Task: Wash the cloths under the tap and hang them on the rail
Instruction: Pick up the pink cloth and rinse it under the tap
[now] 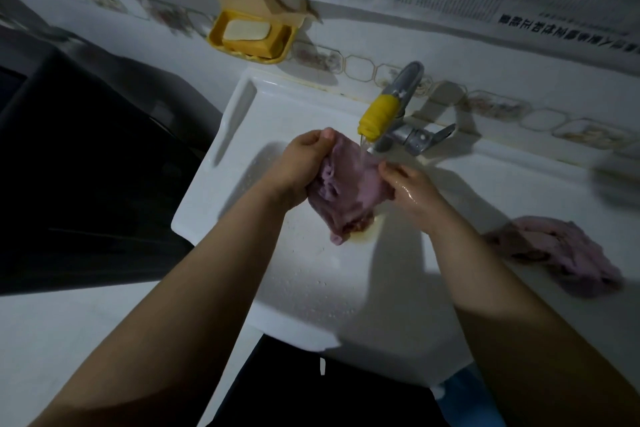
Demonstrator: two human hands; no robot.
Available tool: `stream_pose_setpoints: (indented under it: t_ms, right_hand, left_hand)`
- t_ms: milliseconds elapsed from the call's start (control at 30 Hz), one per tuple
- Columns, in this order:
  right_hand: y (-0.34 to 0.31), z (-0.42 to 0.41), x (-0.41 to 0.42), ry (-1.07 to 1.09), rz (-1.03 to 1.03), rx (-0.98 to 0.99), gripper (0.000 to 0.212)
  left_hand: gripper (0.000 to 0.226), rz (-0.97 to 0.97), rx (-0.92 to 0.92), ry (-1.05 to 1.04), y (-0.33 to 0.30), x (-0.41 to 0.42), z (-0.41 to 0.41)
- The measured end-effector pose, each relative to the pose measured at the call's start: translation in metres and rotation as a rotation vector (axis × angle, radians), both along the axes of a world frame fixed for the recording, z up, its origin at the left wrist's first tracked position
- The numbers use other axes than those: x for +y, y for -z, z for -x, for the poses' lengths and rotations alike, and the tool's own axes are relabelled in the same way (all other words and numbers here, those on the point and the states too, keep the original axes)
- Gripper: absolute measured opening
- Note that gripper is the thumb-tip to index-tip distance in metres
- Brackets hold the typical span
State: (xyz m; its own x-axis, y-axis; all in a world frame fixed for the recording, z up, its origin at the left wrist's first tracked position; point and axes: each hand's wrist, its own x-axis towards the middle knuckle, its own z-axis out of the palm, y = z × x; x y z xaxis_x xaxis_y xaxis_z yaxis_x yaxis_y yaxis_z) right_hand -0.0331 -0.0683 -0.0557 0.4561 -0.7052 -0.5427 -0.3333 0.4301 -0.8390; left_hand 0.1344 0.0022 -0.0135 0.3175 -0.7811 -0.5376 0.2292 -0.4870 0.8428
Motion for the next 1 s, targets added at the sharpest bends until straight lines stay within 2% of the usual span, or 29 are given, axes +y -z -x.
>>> stream_pose_setpoints:
  t_ms: [67,167,267,400,500,567,700,767,833,900,1000]
  right_hand:
    - [-0.011,-0.008,0.005,0.114,0.010,-0.036,0.025]
    - [-0.032,-0.028,0.024,0.031,0.193,0.029,0.034]
    - [-0.041,-0.048,0.031,-0.009,0.382,0.183,0.048]
    - [-0.039,-0.051,0.010,0.178,0.405,0.252,0.041]
    - [-0.040,-0.056,0.031,0.059,0.507,0.241,0.042]
    - [-0.042,-0.059,0.034,-0.010,0.560,0.279,0.039]
    - [-0.042,-0.054,-0.001,0.004,0.475,0.412,0.032]
    - [-0.042,-0.054,0.012,-0.022,0.564,0.403,0.038]
    - [-0.042,-0.054,0.031,-0.088,0.652,0.374,0.043]
    - [-0.037,-0.049,0.025,-0.121,0.594,0.385,0.045]
    - [-0.030,-0.035,0.000,-0.150,0.316,0.374,0.055]
  left_hand:
    - [0.026,-0.066,-0.075,-0.051,0.008,0.001,0.003]
    - [0.036,-0.129,-0.082,-0.166,0.009,-0.004,0.018]
    - [0.045,-0.164,-0.065,-0.172,0.012,-0.009,0.039]
    - [0.044,-0.234,0.031,-0.228,0.010,-0.013,0.058]
    - [0.030,-0.205,0.073,-0.288,0.014,-0.022,0.045]
    - [0.030,-0.204,0.148,-0.280,0.014,-0.021,0.045]
    - [0.044,-0.298,0.254,-0.137,0.004,-0.015,0.058]
    - [0.038,-0.267,0.285,-0.196,0.002,-0.019,0.051]
    - [0.037,-0.245,0.400,-0.226,-0.001,-0.018,0.041]
    - [0.045,-0.269,0.539,-0.139,-0.005,-0.015,0.038]
    - [0.062,-0.171,0.669,-0.025,-0.010,-0.015,0.033]
